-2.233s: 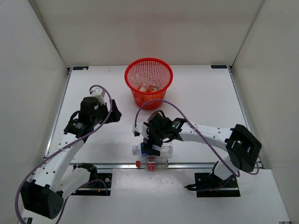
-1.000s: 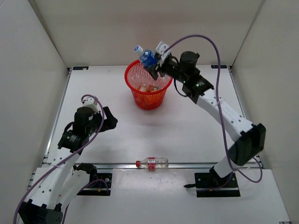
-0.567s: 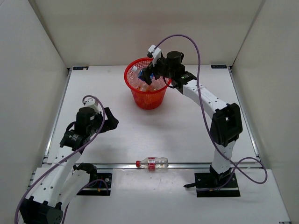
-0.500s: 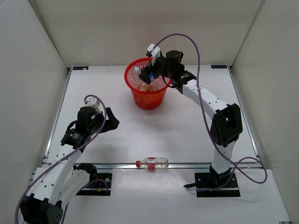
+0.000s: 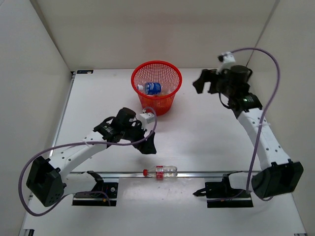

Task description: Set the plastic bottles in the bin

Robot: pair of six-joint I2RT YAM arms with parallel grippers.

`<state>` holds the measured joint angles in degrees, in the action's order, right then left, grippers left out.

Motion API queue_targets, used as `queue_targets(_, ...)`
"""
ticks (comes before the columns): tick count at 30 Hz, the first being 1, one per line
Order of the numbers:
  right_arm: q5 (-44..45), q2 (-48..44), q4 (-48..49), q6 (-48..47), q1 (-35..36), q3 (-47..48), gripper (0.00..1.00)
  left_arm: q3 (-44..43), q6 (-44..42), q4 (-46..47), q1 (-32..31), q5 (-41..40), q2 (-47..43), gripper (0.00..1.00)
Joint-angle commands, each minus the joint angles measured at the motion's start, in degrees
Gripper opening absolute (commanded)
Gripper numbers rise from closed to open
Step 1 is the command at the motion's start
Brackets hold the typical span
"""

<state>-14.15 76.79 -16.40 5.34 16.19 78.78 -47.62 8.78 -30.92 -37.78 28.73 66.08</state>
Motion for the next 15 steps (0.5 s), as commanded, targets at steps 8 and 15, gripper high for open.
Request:
queue_targets(8,-7.55,-17.63,-10.13,7.85,-21.36,-19.54,1.0,-6.69,-11.06,-1.86,-13.45,6.7,15.03,0.99)
queue_targets(15,-7.56,-17.74,-11.01,6.35,-23.91,-24.38,0.99,-6.09,-12.03,-3.81,-20.3,1.33,20.75,0.99)
